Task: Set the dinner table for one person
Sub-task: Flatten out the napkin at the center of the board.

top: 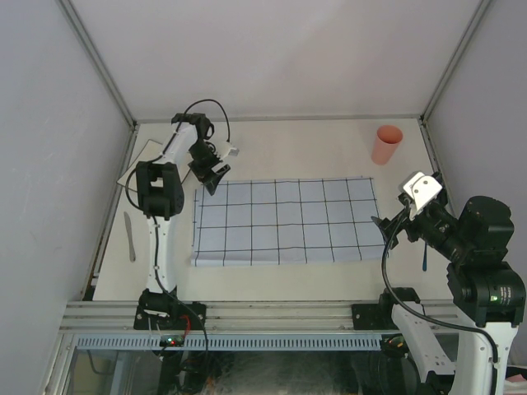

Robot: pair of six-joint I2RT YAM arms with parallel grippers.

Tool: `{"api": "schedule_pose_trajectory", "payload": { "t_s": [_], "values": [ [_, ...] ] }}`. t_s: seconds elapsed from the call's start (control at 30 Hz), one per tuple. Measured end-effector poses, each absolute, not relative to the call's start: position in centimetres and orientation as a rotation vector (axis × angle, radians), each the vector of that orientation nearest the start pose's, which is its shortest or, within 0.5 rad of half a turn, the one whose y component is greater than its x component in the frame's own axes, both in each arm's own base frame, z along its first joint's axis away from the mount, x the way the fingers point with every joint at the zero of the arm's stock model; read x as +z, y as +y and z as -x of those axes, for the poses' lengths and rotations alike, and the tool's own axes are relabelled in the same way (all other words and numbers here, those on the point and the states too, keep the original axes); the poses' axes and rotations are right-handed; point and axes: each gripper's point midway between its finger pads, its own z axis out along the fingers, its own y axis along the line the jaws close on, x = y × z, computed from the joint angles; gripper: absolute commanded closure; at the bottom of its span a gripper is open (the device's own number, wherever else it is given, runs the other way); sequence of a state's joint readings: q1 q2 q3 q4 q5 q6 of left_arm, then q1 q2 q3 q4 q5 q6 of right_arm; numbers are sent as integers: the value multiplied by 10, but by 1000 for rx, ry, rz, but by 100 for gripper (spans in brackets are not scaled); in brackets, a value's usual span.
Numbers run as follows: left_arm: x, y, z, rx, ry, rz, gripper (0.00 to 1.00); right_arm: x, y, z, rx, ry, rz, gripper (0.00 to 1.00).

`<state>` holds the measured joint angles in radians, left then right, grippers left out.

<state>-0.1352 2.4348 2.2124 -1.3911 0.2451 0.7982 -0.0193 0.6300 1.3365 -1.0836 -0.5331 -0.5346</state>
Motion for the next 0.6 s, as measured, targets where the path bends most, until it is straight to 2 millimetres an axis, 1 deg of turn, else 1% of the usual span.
{"api": "schedule_pose_trajectory", "payload": {
  "t_s": [0.13, 0.43, 0.6],
  "values": [
    [40, -74, -427, -399, 2744, -1386, 8, 354, 68, -159, 146, 1719, 810, 0],
    [40, -75, -426, -410, 2744, -1384, 6, 366, 71, -154, 151, 1685, 818, 0],
    [40, -71, -426, -381, 2754, -1389, 5, 365, 72, -153, 160, 1691, 819, 0]
  ]
}}
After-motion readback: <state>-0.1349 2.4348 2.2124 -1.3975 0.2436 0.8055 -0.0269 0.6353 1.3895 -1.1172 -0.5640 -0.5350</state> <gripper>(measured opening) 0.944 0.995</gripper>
